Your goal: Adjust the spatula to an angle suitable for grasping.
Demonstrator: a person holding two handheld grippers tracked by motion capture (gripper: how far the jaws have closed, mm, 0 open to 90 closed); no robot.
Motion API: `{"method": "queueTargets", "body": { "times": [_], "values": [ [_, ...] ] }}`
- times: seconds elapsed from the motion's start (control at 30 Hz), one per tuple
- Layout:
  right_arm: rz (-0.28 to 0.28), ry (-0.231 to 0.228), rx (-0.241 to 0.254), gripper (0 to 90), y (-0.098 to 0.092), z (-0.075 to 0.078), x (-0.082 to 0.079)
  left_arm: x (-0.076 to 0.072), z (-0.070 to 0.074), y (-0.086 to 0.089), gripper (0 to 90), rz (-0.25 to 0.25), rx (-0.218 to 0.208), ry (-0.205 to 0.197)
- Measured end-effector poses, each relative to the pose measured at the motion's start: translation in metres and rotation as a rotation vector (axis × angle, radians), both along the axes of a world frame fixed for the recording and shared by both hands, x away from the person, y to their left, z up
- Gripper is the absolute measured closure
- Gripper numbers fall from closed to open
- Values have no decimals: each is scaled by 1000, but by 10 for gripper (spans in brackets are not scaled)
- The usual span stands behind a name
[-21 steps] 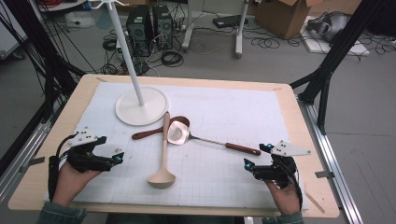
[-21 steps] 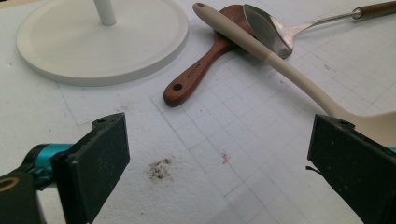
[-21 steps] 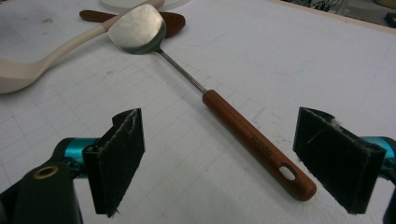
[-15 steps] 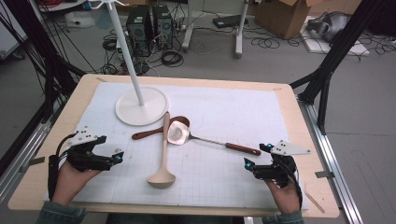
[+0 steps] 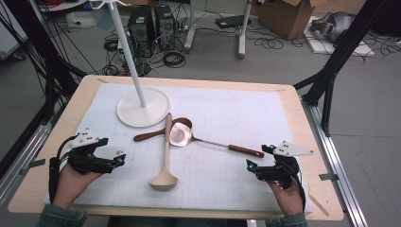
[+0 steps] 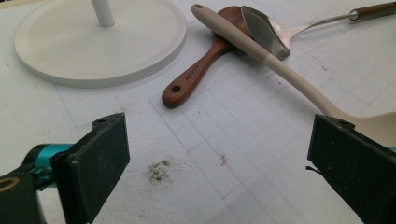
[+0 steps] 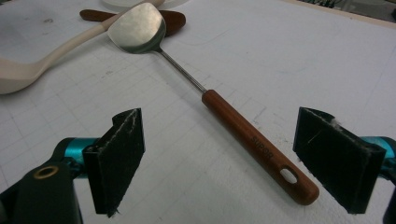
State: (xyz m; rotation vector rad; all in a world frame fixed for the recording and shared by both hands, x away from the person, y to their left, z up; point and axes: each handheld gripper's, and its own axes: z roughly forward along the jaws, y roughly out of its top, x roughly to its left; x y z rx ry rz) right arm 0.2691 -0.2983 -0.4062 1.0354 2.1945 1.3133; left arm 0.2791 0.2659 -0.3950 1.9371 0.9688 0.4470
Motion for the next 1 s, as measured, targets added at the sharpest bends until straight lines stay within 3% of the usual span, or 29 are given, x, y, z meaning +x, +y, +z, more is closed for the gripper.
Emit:
{"method": "queueTargets", "body": {
  "times": [0.37,0.63,0.77,1.0],
  "values": [
    [32,14,3,159,2,11,11,-1,1,0,60,-1,-5,0],
    [91,19,-47,189,13,30,39,1,0,1,60,-5,-5,2],
    [113,1,-64,221,18,33,51,2,-1,0,60,-3,-5,5],
    [159,18,-108,264,43,32,76,4,-2,0,60,-7,-6,8]
  ]
}}
